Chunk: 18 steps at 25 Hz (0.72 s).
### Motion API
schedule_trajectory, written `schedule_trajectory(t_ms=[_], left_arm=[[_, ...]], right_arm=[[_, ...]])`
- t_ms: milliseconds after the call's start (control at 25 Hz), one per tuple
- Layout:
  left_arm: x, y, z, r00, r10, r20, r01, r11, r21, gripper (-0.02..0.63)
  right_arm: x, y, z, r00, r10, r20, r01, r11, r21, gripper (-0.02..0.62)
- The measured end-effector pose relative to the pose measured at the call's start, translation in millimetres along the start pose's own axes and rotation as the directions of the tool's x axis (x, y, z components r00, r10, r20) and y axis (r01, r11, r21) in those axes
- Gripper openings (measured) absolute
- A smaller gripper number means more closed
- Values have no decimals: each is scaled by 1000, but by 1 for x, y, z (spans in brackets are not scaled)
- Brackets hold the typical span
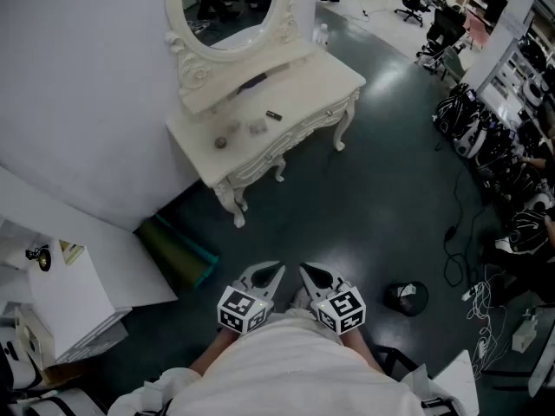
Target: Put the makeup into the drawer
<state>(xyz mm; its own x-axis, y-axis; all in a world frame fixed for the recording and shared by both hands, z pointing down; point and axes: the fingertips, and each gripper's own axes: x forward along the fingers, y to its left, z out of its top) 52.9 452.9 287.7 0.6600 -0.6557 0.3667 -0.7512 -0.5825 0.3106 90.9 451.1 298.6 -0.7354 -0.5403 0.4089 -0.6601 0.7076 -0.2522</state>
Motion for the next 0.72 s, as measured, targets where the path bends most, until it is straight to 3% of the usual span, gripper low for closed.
schedule_trajectory(t_ms=[720], left_arm=[[6, 1, 0, 998, 57, 24, -57, 998, -12, 9]], right_arm=[[-5, -15, -2, 999, 26, 37, -28, 999, 42, 12]])
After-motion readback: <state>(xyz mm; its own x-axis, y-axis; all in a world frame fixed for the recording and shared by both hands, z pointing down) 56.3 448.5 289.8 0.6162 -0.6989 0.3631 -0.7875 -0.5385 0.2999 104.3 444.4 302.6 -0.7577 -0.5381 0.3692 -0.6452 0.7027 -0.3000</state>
